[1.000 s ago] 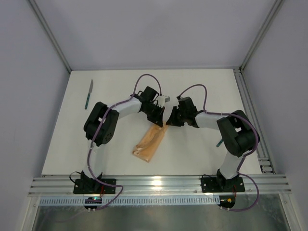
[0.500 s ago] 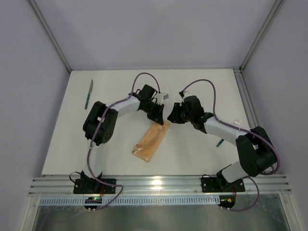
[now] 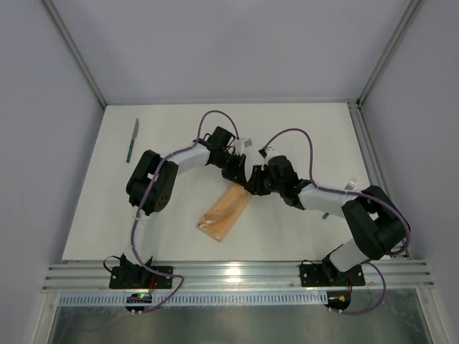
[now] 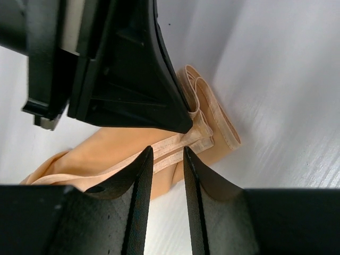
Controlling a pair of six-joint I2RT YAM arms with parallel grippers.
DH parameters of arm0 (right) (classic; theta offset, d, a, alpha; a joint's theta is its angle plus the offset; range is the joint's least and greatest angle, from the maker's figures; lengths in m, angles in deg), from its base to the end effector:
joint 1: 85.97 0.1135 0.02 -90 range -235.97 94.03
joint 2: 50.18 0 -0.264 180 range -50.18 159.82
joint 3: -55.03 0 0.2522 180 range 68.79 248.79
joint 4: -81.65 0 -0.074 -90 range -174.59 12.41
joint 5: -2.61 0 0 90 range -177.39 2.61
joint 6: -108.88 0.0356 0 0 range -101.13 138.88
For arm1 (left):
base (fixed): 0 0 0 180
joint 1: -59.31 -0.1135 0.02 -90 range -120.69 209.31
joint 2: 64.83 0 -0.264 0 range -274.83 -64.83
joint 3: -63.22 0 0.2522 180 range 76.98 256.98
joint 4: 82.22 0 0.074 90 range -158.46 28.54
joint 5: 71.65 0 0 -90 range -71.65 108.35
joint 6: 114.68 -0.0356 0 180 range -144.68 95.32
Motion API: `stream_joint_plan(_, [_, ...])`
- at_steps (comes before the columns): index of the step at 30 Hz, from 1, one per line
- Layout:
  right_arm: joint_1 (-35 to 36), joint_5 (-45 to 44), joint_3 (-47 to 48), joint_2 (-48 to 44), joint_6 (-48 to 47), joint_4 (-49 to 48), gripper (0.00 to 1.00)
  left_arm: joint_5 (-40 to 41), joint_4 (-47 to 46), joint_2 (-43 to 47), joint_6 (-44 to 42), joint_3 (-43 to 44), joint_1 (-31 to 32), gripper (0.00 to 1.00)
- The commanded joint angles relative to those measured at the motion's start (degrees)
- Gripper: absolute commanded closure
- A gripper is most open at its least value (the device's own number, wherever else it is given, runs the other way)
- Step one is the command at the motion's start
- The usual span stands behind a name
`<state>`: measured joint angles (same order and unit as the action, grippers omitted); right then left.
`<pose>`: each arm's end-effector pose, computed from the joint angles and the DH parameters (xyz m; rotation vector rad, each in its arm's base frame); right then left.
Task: Fold the napkin into a case and place the utensils inside
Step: Fold the 2/3-rectangle-folded napkin at the center of the board.
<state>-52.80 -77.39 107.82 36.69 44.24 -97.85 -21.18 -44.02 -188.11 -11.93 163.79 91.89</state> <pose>0.2513 0.1716 0.1739 -0.2583 2.2543 0.7550 0.3643 -0.2597 0.1482 0.7143 2.6216 -1.1676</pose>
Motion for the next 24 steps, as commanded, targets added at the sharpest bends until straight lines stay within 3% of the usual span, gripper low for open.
stream_joint_plan(1, [0.67, -2.61, 1.23, 1.63, -0.67, -3.36, 0.66, -2.04, -2.82, -0.11, 1.92, 1.52, -0.06, 0.94])
stream_joint_plan(14, [3.39, -7.98, 5.53, 7.52, -1.81, 0.42, 0.65, -3.45, -4.14, -1.08, 4.56, 1.00, -0.06, 0.90])
stream_joint_plan(24, [6.91, -13.34, 4.21, 2.07, -6.47, 2.17, 0.66, -3.98, -5.02, -1.52, 5.97, 1.35, -0.06, 0.89])
